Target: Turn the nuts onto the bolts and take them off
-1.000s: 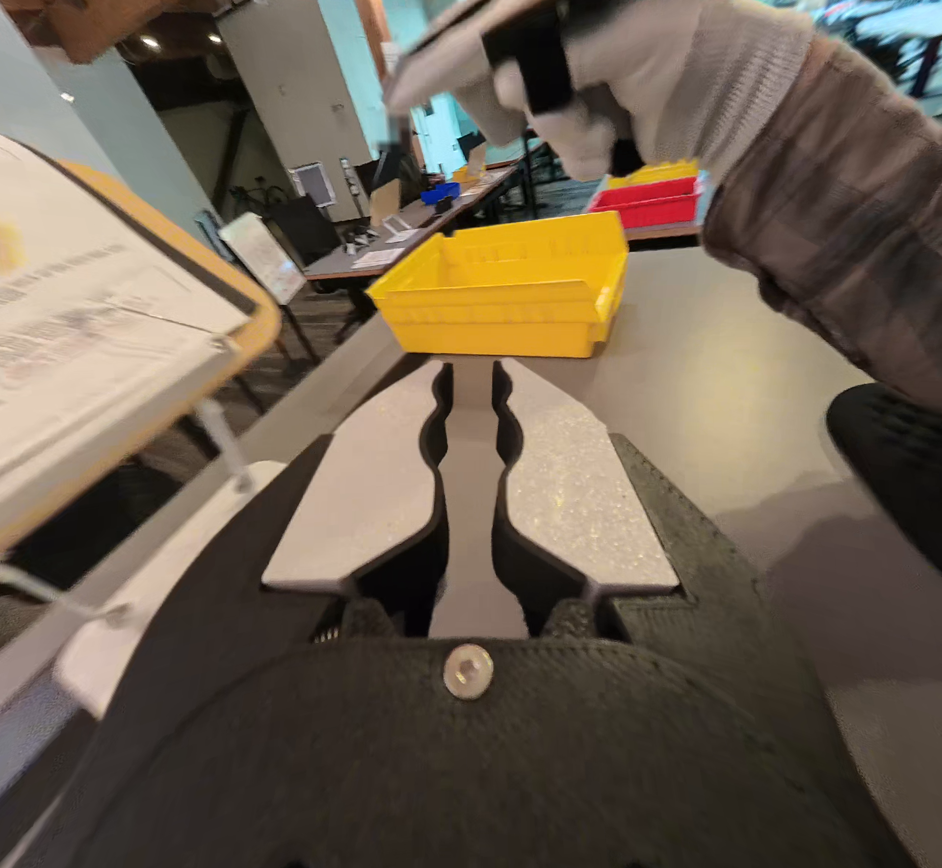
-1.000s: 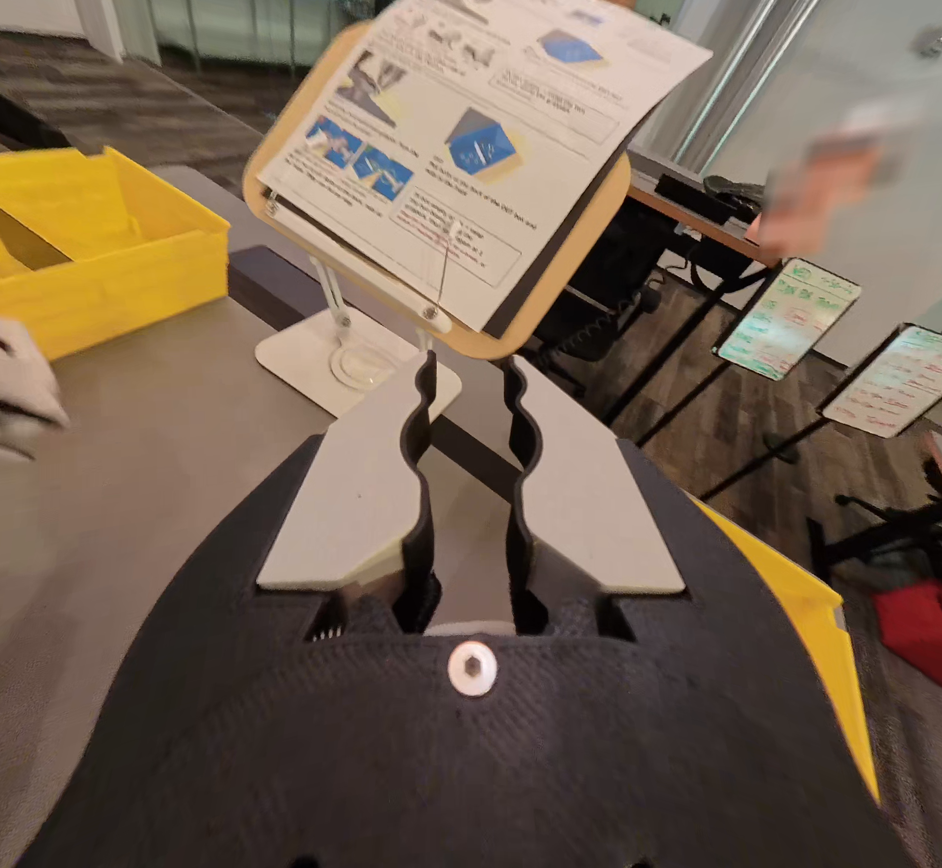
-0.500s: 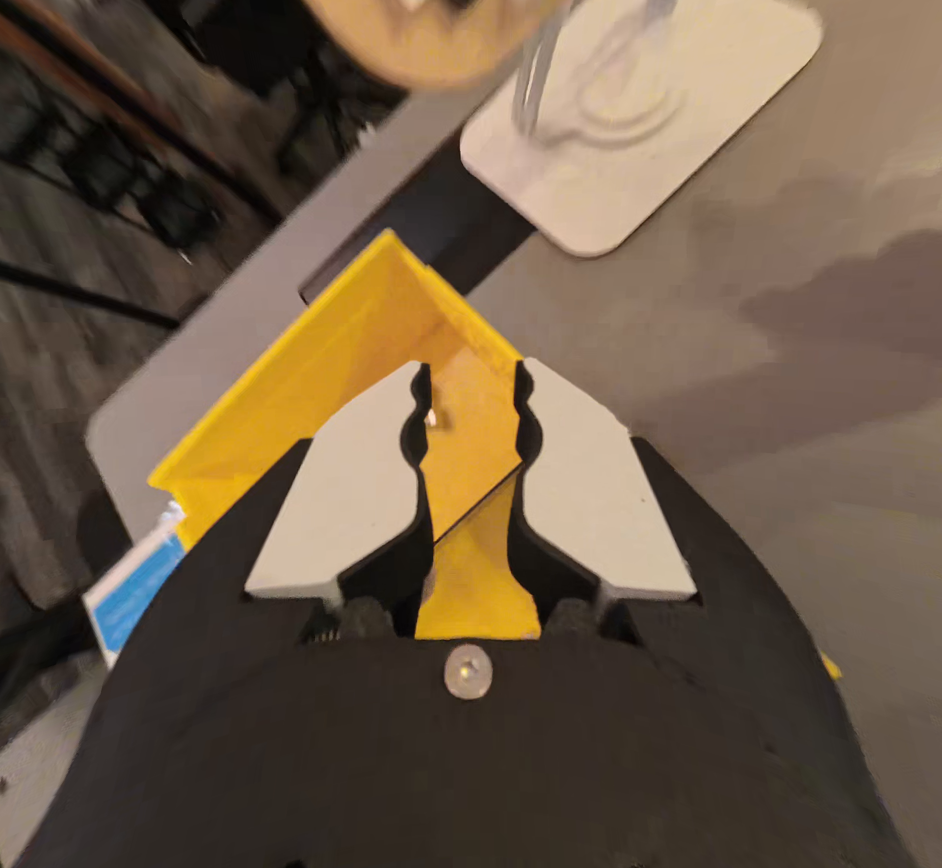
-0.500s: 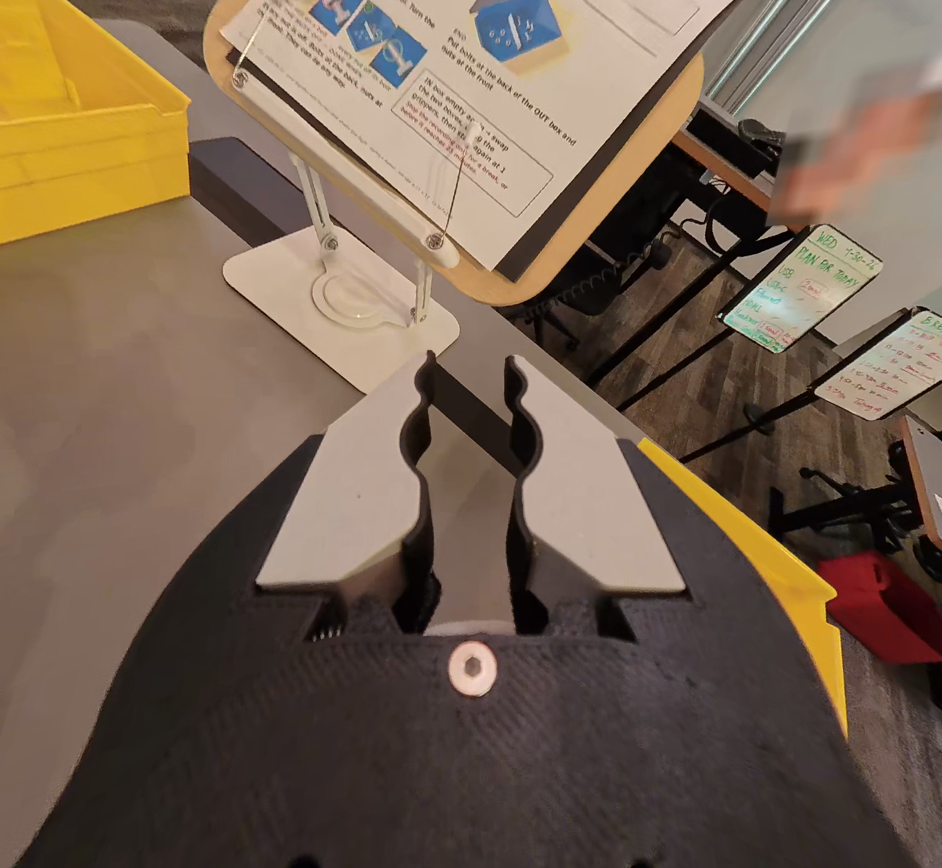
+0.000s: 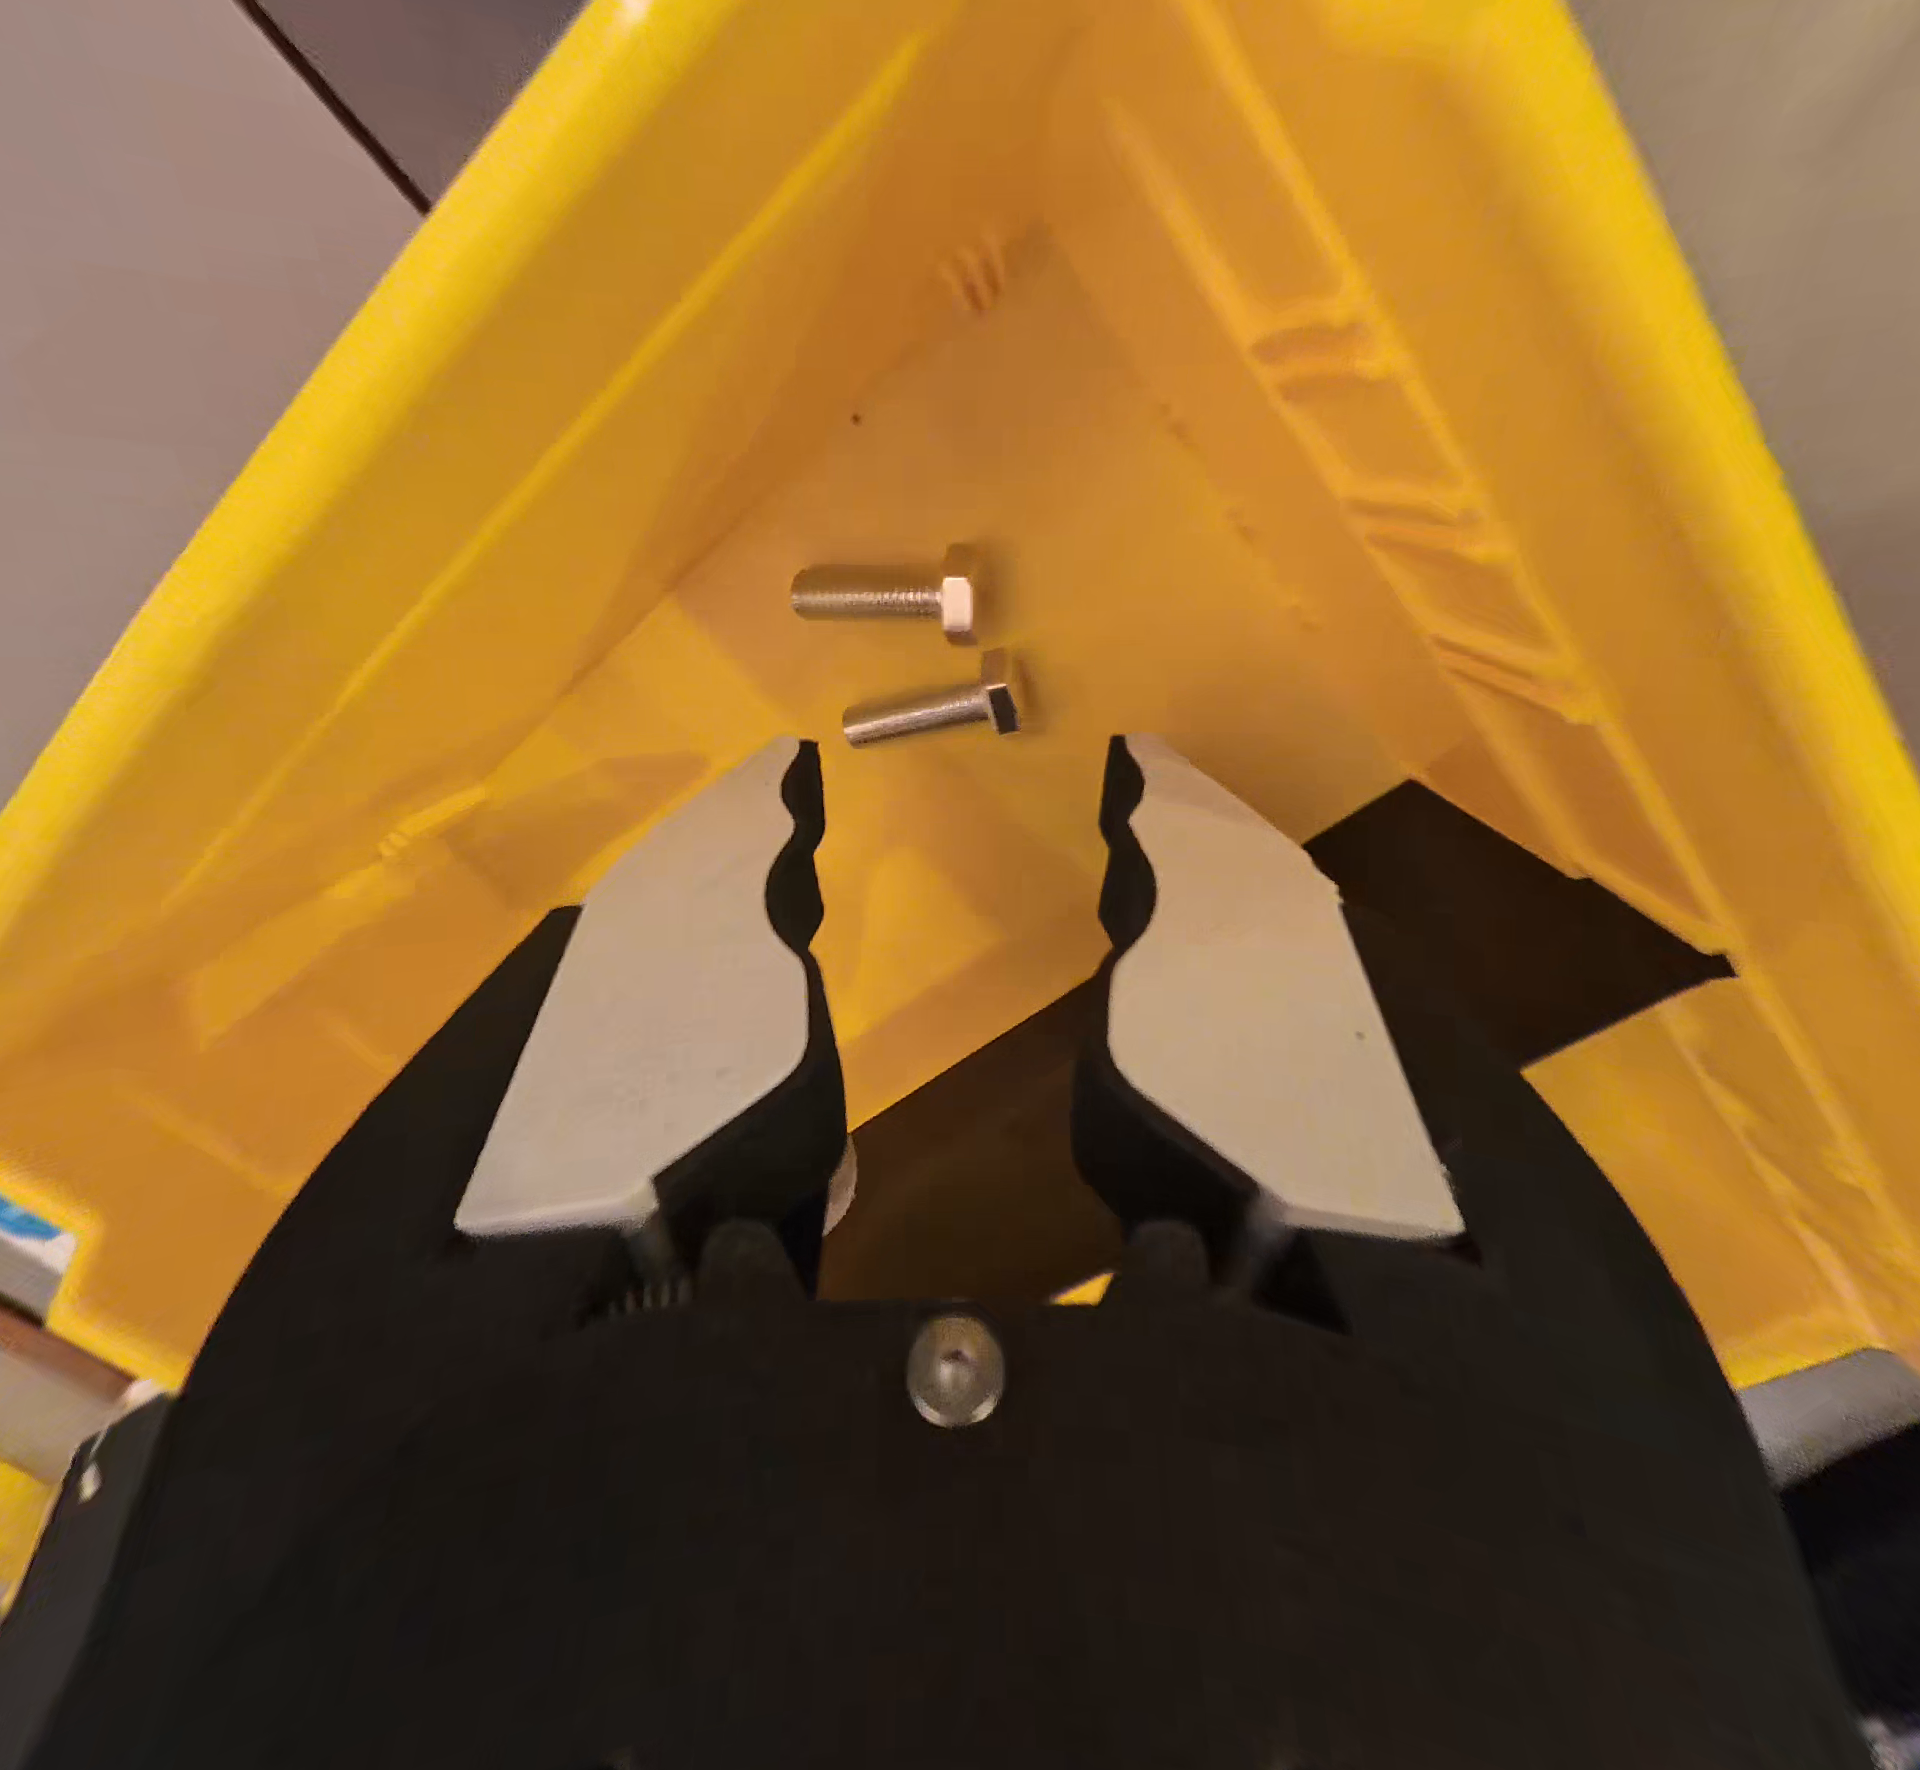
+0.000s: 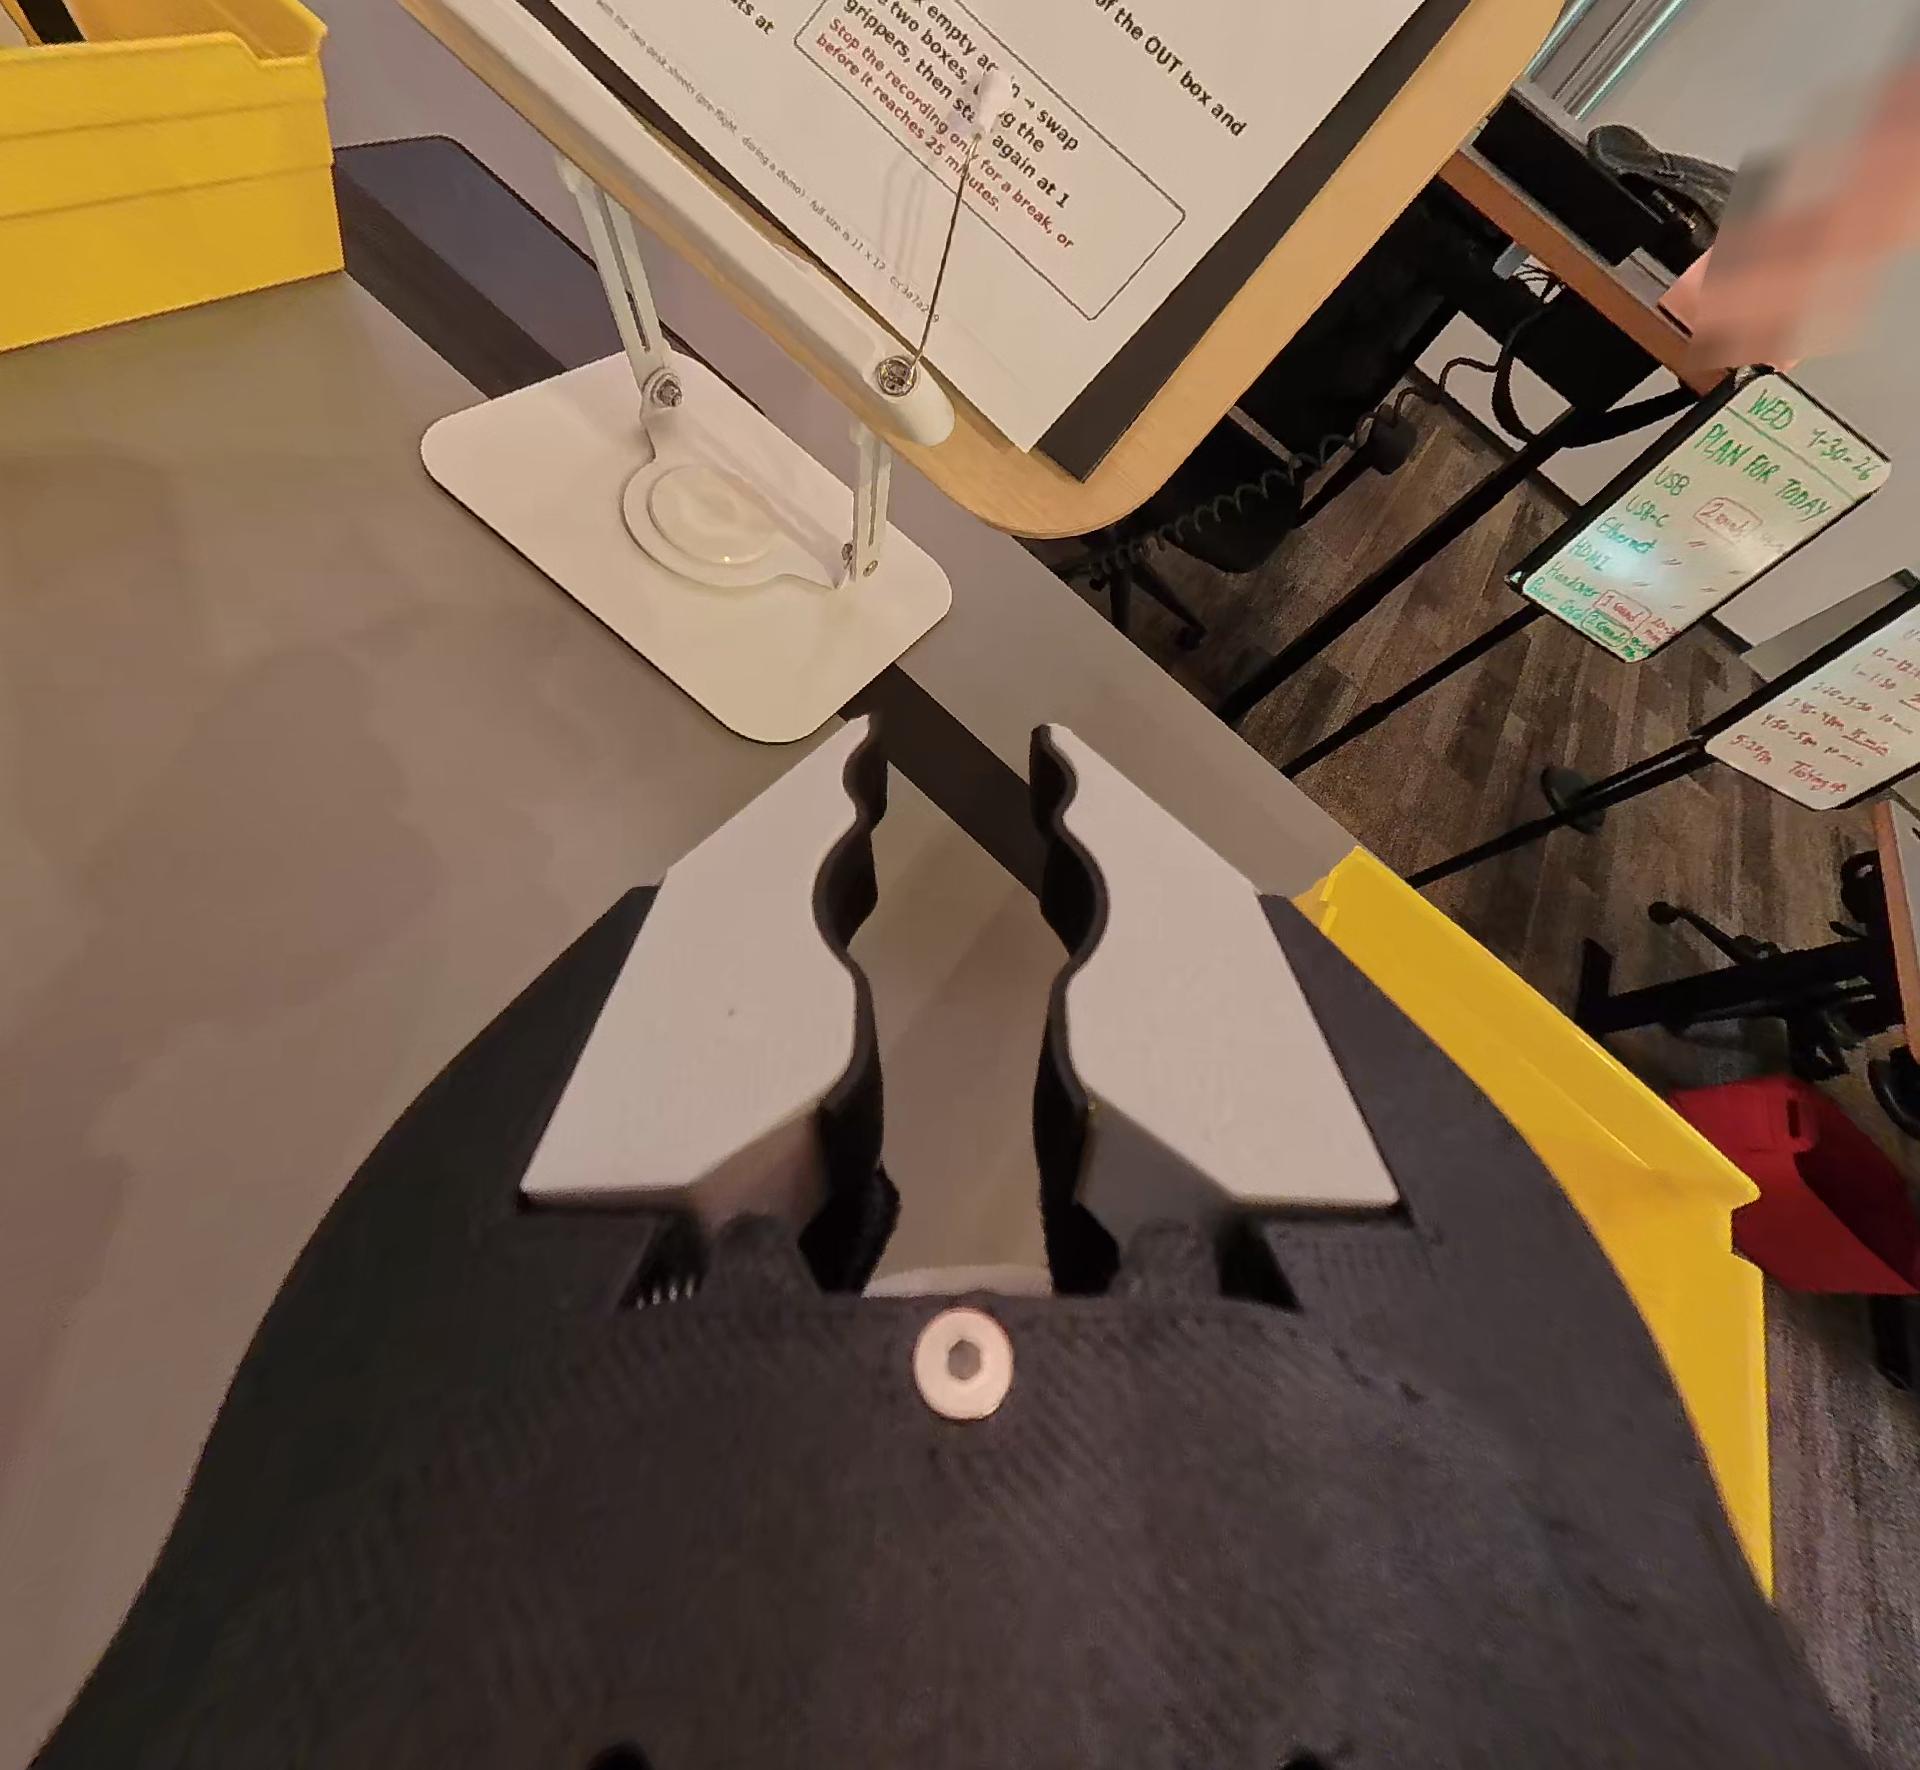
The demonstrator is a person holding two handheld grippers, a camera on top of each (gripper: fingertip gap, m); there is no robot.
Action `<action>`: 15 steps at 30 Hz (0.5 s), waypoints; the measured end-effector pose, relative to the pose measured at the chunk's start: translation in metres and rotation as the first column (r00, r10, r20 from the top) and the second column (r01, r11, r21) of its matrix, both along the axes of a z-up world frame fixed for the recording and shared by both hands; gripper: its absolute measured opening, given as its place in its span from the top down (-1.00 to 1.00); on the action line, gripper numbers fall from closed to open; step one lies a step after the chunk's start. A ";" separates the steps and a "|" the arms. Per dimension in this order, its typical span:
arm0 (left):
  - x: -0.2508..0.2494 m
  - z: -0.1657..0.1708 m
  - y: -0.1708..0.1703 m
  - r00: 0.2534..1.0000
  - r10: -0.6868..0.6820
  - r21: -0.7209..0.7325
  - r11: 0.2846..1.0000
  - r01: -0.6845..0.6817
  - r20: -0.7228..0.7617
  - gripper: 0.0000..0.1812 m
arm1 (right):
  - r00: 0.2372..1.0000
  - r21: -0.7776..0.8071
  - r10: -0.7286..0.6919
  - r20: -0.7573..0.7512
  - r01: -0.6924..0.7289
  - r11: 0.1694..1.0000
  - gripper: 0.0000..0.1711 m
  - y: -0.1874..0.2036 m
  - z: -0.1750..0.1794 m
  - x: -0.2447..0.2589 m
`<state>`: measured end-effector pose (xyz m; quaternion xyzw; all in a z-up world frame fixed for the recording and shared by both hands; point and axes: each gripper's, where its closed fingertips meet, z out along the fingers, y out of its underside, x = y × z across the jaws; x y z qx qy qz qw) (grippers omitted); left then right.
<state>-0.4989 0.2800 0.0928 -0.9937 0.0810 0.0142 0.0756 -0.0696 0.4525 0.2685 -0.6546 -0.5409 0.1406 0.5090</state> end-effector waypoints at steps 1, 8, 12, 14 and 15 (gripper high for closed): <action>-0.002 -0.003 0.000 1.000 -0.007 -0.022 1.000 0.007 -0.012 0.45 | 1.000 -0.003 0.001 0.003 -0.001 1.000 0.70 0.000 -0.001 0.000; 0.000 -0.020 0.000 0.997 -0.069 -0.077 0.995 0.066 -0.043 0.74 | 1.000 0.001 -0.001 0.015 0.001 1.000 0.70 0.002 -0.005 -0.002; 0.003 -0.016 0.006 0.996 -0.076 -0.005 0.997 0.076 -0.045 0.93 | 1.000 0.000 0.003 0.016 -0.003 1.000 0.70 0.001 -0.007 -0.003; 0.000 -0.019 0.004 0.991 -0.098 0.005 0.995 0.099 -0.086 0.93 | 1.000 0.001 0.008 0.017 -0.008 1.000 0.70 0.000 -0.007 -0.005; 0.001 -0.018 0.004 0.992 -0.088 0.031 0.995 0.091 -0.086 0.93 | 1.000 0.000 0.010 0.017 -0.010 1.000 0.70 0.000 -0.008 -0.005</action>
